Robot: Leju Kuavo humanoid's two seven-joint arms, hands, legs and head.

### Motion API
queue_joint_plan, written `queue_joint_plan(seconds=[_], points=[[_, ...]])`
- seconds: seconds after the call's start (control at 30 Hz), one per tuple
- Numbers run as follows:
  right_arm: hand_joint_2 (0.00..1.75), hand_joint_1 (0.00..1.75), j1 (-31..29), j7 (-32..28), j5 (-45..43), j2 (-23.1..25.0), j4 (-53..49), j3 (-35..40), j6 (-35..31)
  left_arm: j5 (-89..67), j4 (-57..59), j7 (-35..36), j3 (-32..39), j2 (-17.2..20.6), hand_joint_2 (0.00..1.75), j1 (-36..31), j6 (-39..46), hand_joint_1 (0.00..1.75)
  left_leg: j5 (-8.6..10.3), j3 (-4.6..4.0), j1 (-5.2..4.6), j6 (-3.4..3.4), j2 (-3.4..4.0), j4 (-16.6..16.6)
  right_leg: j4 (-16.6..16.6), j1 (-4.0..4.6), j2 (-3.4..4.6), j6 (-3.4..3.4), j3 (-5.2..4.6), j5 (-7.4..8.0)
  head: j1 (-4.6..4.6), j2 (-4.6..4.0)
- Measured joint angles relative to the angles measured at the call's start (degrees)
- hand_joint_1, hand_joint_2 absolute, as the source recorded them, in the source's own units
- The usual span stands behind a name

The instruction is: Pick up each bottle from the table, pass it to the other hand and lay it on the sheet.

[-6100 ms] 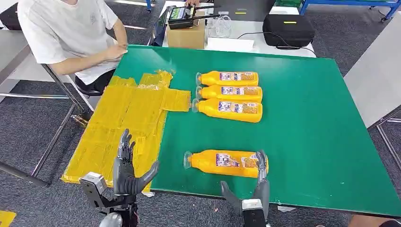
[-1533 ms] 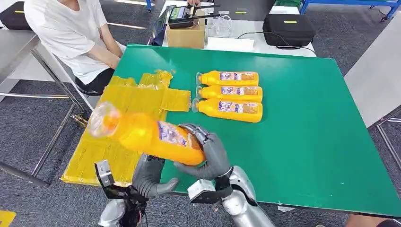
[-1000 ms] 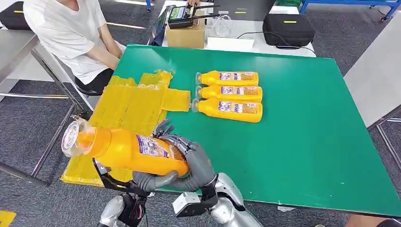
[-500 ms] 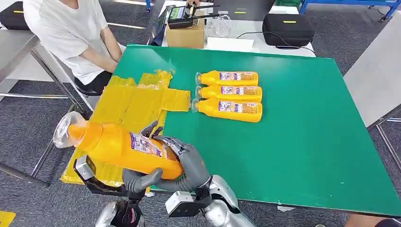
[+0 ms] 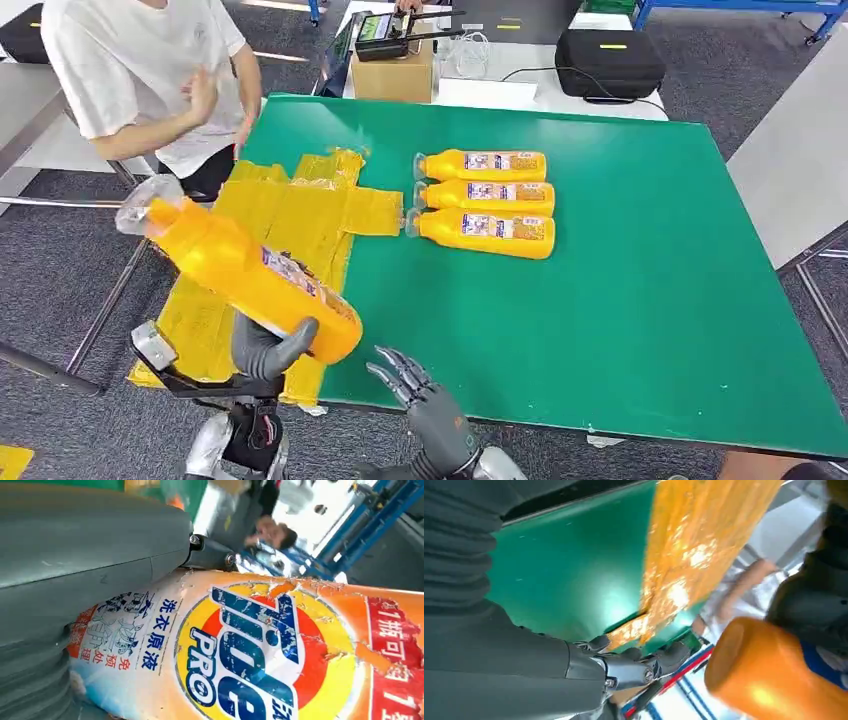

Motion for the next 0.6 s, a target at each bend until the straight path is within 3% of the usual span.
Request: queue_joint_plan(seconds=[0.17,0.37,0.6], points=[[0.00,0.00,1.01,0.26,-1.00,-1.63,-1.07,0.00,-1.75,-7.55,0.74,-2.31,0.24,0.61,1.75,-0.08,4.44,1.75,0.00,0.01,0.00,0.00,0.00,0.00,0.00,0.00,0.00,0.00,0.00,0.00,-0.02,0.00],[0.00,0.00,1.10,0.07,-1.25,-2.64,-2.32,0.00,-2.56,-43.00,2.32,-3.10,-0.92,3.86,1.75,-1.04,24.97,1.75,0.00,0.02,0.01,0.00,0.01,0.00,0.01,0.01,0.01,0.00,0.00,0.00,0.00,0.00],[0.00,0.00,1.04,-1.11,-1.42,-2.97,-3.04,-0.13,-2.32,-54.88,7.79,0.69,-1.90,6.90,1.75,-2.58,28.67,1.68,0.00,0.03,0.00,0.00,0.01,0.00,0.01,0.00,0.01,0.00,0.02,0.00,-0.02,0.00]])
